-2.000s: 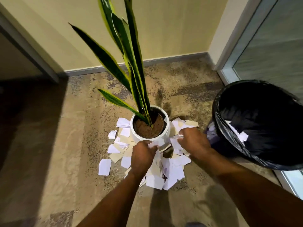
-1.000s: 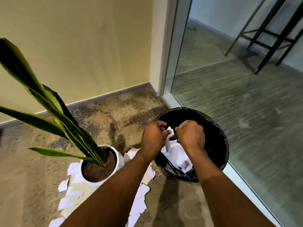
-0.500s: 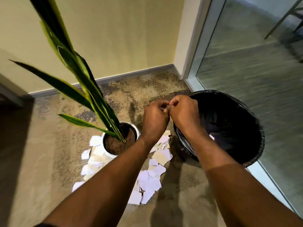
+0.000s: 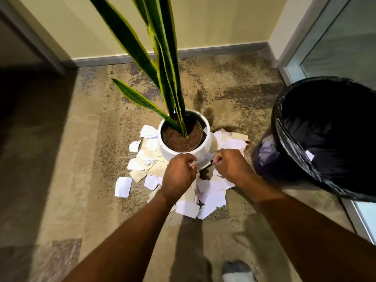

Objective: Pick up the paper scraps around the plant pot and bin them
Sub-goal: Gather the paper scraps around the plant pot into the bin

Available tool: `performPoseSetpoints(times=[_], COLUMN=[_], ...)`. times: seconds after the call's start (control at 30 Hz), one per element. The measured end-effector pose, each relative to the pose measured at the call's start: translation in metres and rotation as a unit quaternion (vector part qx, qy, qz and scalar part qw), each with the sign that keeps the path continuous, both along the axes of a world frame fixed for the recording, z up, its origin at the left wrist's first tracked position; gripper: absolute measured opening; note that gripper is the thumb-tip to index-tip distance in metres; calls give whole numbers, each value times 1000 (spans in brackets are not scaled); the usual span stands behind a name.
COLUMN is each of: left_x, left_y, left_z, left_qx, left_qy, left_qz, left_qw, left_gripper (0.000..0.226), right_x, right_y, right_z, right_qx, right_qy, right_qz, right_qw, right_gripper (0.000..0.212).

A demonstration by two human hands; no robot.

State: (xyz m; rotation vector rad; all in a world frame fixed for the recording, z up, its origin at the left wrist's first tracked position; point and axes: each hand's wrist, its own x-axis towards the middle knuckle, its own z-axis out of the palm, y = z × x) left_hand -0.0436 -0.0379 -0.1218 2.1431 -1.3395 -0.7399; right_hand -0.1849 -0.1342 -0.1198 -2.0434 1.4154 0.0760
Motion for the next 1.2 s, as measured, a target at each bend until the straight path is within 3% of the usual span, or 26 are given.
performPoseSetpoints(times=[0.1,0.23,0.4,0.6,0.73,0.93,1.1,1.2], left_x=[2,2,-2,2,-2,2,4,5], left_y=[18,31,35,27,23,17,14,12], left_z=[-31,-63,-88,-102,-104,-105,-98,-89], left_qx=[81,144,213,219,190,205,184,167], left_qy=[-12,-71,-164,-216,-179,-81,-53,-33], left_qz=[-20,-80,-173,-166,-140,-83,-60,-49], left_qw=[996,984,948,937,955,972,980,984], left_gripper=[30,48,71,61,44,32,22,26], right_x=[-3,-2,1,10,14,12,8,5], right_y=[19,31,32,35,35,21,12,5], right_z=[-31,-68,-94,-107,-111,-113,-108,-101], right_qx=[21,31,16,-7,-49,-39,-18,-11], right_qy=[11,36,77,129,135,101,90,79], right_qz=[23,111,182,246,238,187,143,107], right_qw=[999,993,980,961,961,976,985,991], right_gripper=[8,39,58,63,53,16,8,17])
